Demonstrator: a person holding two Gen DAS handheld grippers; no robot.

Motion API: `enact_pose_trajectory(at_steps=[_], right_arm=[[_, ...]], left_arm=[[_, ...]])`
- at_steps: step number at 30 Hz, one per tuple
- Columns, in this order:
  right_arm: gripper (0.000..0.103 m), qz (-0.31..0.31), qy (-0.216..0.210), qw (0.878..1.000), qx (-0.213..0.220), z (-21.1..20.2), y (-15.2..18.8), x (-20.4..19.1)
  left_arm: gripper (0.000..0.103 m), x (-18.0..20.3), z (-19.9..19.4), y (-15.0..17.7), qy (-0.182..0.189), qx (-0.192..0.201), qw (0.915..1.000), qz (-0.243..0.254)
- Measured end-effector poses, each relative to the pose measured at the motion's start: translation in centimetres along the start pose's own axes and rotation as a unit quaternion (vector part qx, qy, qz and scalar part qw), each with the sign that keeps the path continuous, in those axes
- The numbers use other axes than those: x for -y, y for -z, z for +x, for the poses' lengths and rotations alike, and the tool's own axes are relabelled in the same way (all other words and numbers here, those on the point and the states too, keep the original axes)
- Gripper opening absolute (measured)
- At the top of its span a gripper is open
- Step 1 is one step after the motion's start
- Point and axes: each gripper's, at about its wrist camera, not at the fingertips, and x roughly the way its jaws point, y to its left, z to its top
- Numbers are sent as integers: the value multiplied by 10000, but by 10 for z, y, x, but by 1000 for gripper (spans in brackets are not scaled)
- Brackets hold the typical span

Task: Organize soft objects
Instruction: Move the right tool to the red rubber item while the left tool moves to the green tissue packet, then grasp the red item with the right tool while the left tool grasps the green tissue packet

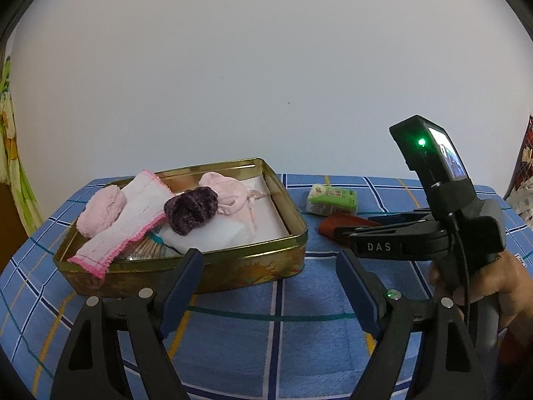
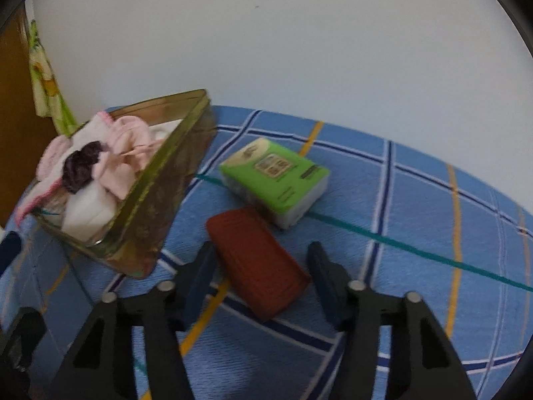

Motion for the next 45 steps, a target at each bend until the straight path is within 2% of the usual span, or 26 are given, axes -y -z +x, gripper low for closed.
enact_pose_trajectory(at_steps=[10,13,16,21,25,29,32,36,41,45], right_arm=[[36,-213,-112,9997,13,-13,12,-1],[33,-229,-77,9997,28,-20,17,-1],[33,-48,10,9999,110,-28,18,8],[32,551,-126,9973,473,-56,24,32],[32,786,172,9928,885,-86,35,44],[32,880,881,9832,1337,-113,50,56],[32,1022,1261,9732,1629,-129,60,65],[32,1234,1547,9621,1877,-141,66,81],[32,1519,1504,9561,2006,-145,63,93],[32,1552,1488,9556,2013,-146,61,95]], left_arm=[[84,11,1,1,41,2,10000,48],[84,12,1,2,38,1,10000,33],[84,11,2,1,55,3,10000,24],[84,12,2,1,124,10,9999,39],[84,26,1,-5,223,129,9995,206],[84,50,15,-30,419,143,9987,245],[84,72,50,-49,382,-169,9986,338],[84,96,97,-61,213,-616,9969,431],[84,107,132,-68,-75,-832,9954,460],[84,103,163,-69,-295,-1227,9917,228]])
